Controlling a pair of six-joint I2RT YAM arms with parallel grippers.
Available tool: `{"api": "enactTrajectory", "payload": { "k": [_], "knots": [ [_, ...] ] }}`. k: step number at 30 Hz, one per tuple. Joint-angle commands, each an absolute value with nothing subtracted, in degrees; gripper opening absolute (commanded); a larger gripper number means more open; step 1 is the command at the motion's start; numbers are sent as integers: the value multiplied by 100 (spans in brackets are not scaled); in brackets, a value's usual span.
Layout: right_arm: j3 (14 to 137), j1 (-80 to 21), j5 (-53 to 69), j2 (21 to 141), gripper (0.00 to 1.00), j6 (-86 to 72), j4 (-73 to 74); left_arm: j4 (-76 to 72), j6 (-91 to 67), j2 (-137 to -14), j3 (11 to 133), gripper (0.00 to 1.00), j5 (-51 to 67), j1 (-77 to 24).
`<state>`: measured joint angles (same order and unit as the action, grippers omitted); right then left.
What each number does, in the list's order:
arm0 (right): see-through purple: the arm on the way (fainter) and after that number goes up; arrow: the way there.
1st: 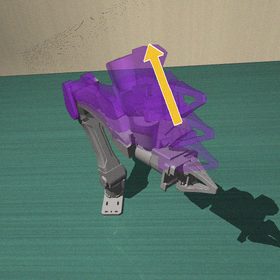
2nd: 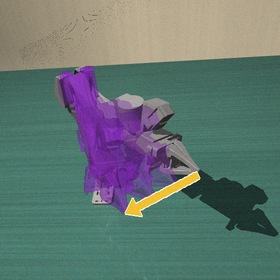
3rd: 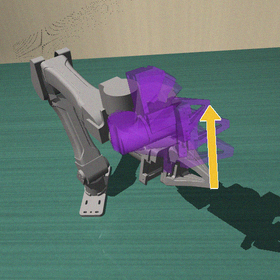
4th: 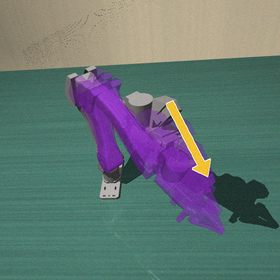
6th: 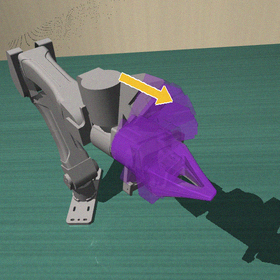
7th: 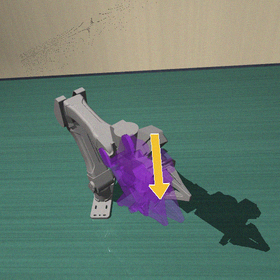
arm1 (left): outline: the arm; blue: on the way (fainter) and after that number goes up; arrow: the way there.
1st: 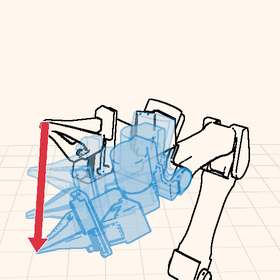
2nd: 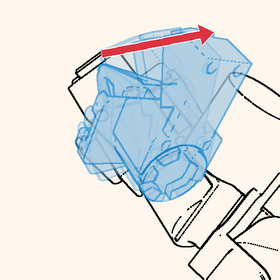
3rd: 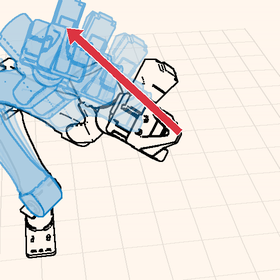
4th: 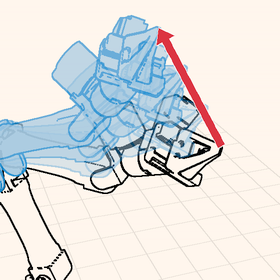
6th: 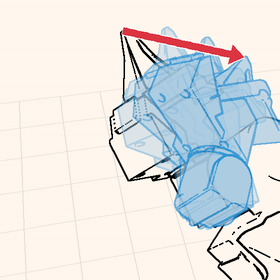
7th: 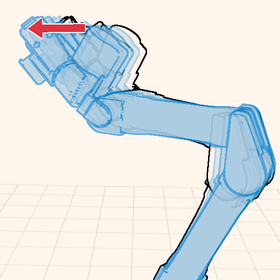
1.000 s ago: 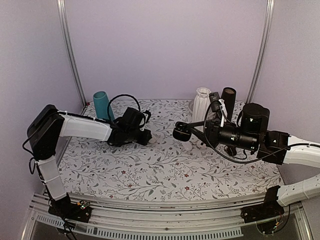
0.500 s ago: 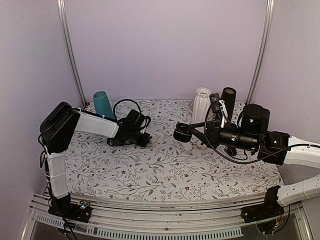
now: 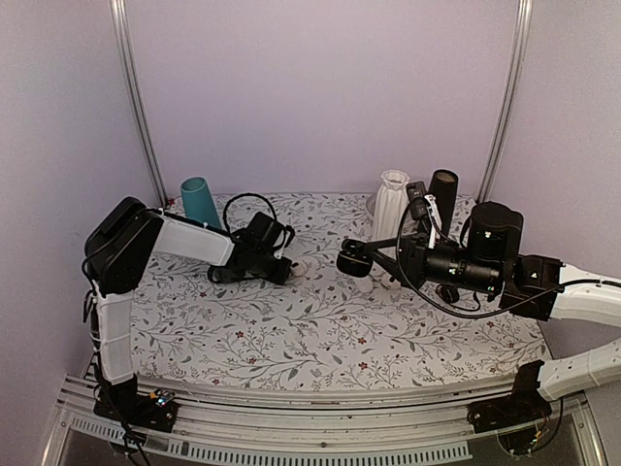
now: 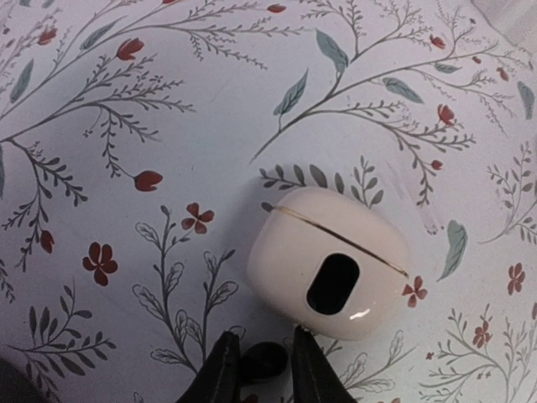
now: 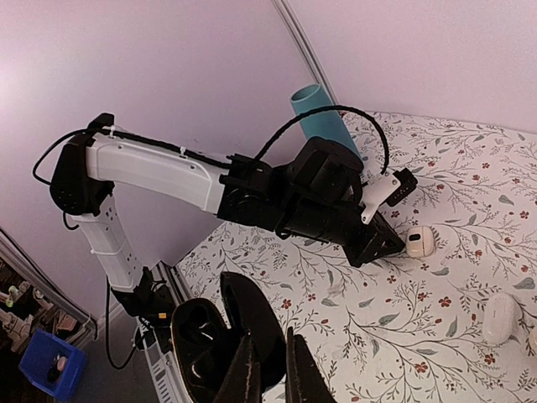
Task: Insert the wireless bluetooth earbuds into the charging case
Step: Move the left earbud to the center of the board.
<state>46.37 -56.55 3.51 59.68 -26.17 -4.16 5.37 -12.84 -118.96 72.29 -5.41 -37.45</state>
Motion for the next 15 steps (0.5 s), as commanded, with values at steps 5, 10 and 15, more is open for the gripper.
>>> {"api": "enactTrajectory", "payload": {
  "k": [5,10,15],
  "knots": [
    [4639,-5619,339,5994,3,-2651,-356,410,-1008,-12001,7334,14,-218,-3664],
    [4651,-5616,163,5999,3,-2513,-189,331,-864,-11922,7255,8,293,-3665],
    [4644,-5616,-34,6047,3,-2355,-12,63,-838,-11468,6710,6,1258,-3727]
  ]
}}
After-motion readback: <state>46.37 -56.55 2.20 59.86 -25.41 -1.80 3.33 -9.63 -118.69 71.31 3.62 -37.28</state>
